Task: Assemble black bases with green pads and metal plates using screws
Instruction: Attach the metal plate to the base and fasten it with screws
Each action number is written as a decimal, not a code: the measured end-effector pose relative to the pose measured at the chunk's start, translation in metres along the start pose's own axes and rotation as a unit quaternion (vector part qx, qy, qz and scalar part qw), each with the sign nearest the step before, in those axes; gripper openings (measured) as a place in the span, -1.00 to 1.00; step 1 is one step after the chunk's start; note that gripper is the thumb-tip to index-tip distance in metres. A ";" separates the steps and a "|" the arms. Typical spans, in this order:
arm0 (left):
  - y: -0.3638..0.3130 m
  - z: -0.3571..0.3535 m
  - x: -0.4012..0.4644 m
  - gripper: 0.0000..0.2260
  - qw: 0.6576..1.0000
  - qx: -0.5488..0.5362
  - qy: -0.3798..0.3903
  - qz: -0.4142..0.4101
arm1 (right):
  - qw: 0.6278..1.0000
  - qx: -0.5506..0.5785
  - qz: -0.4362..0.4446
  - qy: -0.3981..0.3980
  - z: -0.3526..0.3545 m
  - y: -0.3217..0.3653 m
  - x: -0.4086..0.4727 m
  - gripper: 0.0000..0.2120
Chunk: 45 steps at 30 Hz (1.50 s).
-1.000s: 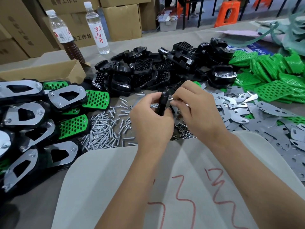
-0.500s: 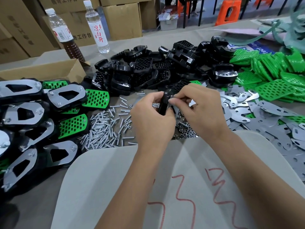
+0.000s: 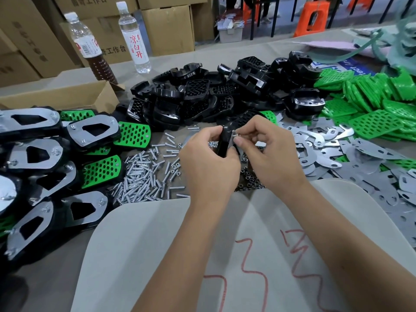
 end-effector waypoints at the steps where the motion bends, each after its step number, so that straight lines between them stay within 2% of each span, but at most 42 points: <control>1: 0.000 0.000 0.000 -0.75 1.000 0.001 0.001 -0.001 | 1.000 0.001 0.001 0.005 0.001 -0.001 0.001 -0.92; 6: 0.000 0.000 0.000 -0.75 1.000 0.002 0.005 -0.001 | 0.998 -0.037 0.043 -0.001 0.006 -0.003 0.004 -0.96; 11: -0.003 0.000 -0.002 -0.75 1.000 0.019 0.005 -0.006 | 0.996 -0.079 0.044 -0.015 0.004 -0.005 0.005 -0.74; 15: -0.003 -0.001 -0.003 -0.73 1.000 0.013 0.015 0.004 | 0.995 -0.096 0.039 -0.003 0.001 -0.005 0.004 -0.69; 19: -0.002 -0.001 -0.002 -0.79 1.000 -0.004 0.014 0.009 | 0.993 -0.109 0.042 -0.001 0.001 -0.004 0.003 -0.76; 24: 0.002 0.000 0.000 -0.74 1.000 -0.014 0.005 0.014 | 0.988 -0.135 0.056 0.044 -0.003 -0.003 0.001 -0.93; 32: 0.001 0.000 -0.001 -0.77 1.000 -0.011 -0.003 0.011 | 0.984 -0.169 0.058 0.021 -0.005 -0.003 0.002 -0.67; 36: 0.001 -0.001 -0.001 -0.74 1.000 -0.010 0.002 0.018 | 0.987 -0.150 0.049 0.012 -0.006 -0.003 0.001 -0.79; 40: 0.003 0.000 0.002 -0.75 1.000 -0.020 -0.001 0.018 | 0.988 -0.133 0.080 0.020 -0.006 0.001 0.002 -0.90; 45: 0.003 0.000 0.003 -0.75 1.000 -0.017 0.001 0.015 | 0.993 -0.082 0.081 -0.001 0.001 -0.001 0.004 -0.87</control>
Point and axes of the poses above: each hand's wrist, its own x-axis towards the middle knuckle, its own z-axis out of the back of the hand, y = z × x, the point moved 4 cm from there along x, towards the middle knuckle, and after that the axes turned 5 degrees about x, right-handed, at the moved point
